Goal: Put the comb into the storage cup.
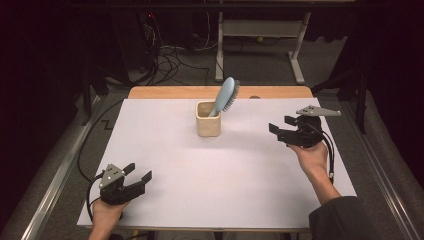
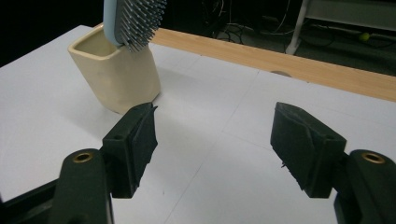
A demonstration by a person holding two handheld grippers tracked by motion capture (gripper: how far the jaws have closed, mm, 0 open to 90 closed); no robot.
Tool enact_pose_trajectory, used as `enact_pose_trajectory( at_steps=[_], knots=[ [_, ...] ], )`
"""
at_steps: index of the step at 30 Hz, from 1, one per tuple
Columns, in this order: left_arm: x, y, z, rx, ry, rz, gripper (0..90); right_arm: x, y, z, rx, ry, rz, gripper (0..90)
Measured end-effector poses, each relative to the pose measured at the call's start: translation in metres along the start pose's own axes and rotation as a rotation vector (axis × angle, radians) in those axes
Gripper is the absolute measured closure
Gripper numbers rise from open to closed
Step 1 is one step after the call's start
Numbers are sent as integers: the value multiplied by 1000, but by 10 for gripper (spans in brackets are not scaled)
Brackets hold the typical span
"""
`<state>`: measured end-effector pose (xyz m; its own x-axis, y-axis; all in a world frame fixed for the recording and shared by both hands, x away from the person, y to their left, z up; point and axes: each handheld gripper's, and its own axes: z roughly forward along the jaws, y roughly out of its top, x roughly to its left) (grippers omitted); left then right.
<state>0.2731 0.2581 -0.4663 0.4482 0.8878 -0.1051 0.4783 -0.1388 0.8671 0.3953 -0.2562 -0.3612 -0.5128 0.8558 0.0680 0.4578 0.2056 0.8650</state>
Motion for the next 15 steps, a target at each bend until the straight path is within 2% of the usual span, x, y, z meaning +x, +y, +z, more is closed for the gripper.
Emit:
enact_pose_trajectory(
  at_steps=[15],
  knots=[
    [0,0,1,2,2,-2,299,-7,-11,-10,-14,5,29,314]
  ],
)
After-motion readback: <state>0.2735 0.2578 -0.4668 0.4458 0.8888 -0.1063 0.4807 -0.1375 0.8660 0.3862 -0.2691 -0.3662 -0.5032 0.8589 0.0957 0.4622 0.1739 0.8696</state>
